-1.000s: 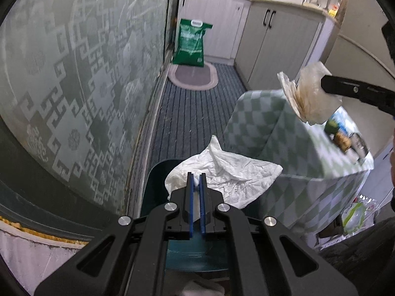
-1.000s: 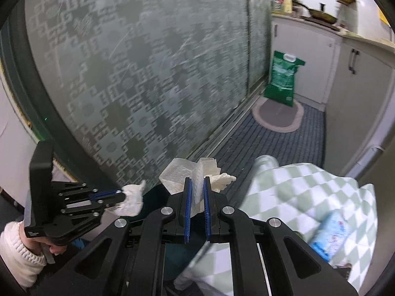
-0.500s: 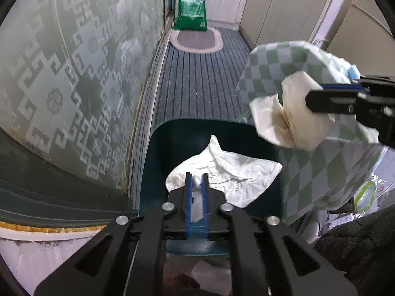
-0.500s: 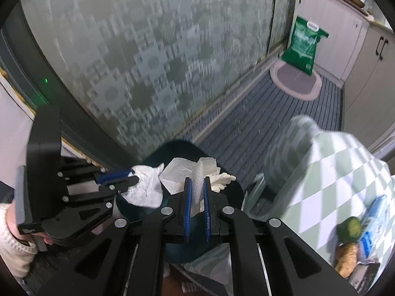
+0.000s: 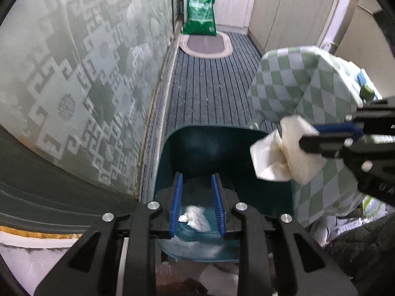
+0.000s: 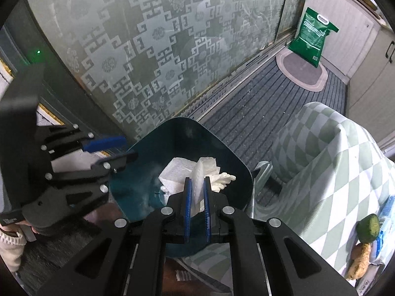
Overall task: Collect trash
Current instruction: 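Carry both items over the teal bin and open both tools to drop them, then move both tools back over the table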
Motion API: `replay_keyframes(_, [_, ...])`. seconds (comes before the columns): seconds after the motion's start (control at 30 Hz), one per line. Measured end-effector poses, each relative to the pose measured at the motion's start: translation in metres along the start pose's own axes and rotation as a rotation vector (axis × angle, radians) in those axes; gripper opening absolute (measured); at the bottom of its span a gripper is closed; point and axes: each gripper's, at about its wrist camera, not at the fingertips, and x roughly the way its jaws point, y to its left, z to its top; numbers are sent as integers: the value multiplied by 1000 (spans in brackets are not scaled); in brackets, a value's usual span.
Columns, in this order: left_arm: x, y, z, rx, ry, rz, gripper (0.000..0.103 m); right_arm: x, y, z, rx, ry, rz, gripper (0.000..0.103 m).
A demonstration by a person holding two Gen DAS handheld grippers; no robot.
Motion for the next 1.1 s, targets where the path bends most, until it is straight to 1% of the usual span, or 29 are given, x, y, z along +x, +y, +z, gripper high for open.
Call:
replay_keyframes(0.03, [-3, 0, 1, -2, -15, 3, 27, 1, 1, 0, -1, 2, 1, 9])
replay_keyframes(0.17, [-26, 3, 8, -32, -119, 0, 27, 7, 2, 0, -4, 15, 6, 10])
replay_keyframes(0.27, [-51, 3, 13, -51, -231, -23, 28, 11, 4, -1, -9, 26, 10, 10])
replay_keyframes(0.37, [-68, 1, 16, -59, -315, -42, 31, 15, 7, -1, -13, 33, 16, 11])
replay_keyframes(0.4, [-76, 2, 17, -67, -354, -52, 34, 16, 8, -1, -14, 35, 20, 11])
replay_keyframes(0.5, [-90, 4, 20, -89, -429, -69, 39, 19, 10, -3, -18, 42, 28, 12])
replay_keyframes(0.57, [-98, 4, 20, -101, -466, -74, 40, 20, 12, -2, -21, 40, 39, 13])
replay_keyframes(0.67, [-107, 3, 22, -110, -509, -84, 43, 20, 14, -2, -23, 34, 57, 20])
replay_keyframes(0.7, [-111, 1, 21, -111, -526, -87, 44, 19, 14, -2, -23, 31, 59, 26])
replay_keyframes(0.73, [-114, 0, 22, -111, -538, -91, 44, 18, 14, -2, -19, 25, 65, 29])
replay_keyframes(0.77, [-116, -1, 21, -111, -547, -96, 45, 17, 14, -2, -14, 19, 70, 36])
replay_keyframes(0.8, [-120, -1, 22, -114, -566, -104, 47, 16, 13, -1, -9, 12, 76, 40])
replay_keyframes(0.87, [-127, -3, 23, -114, -595, -117, 51, 10, 10, -1, 4, -15, 105, 42])
replay_keyframes(0.93, [-133, -7, 22, -108, -616, -126, 54, 1, 8, 0, 17, -49, 125, 45])
replay_keyframes(1.1, [-151, -20, 20, -88, -681, -158, 63, -25, 2, 2, 29, -153, 128, 51])
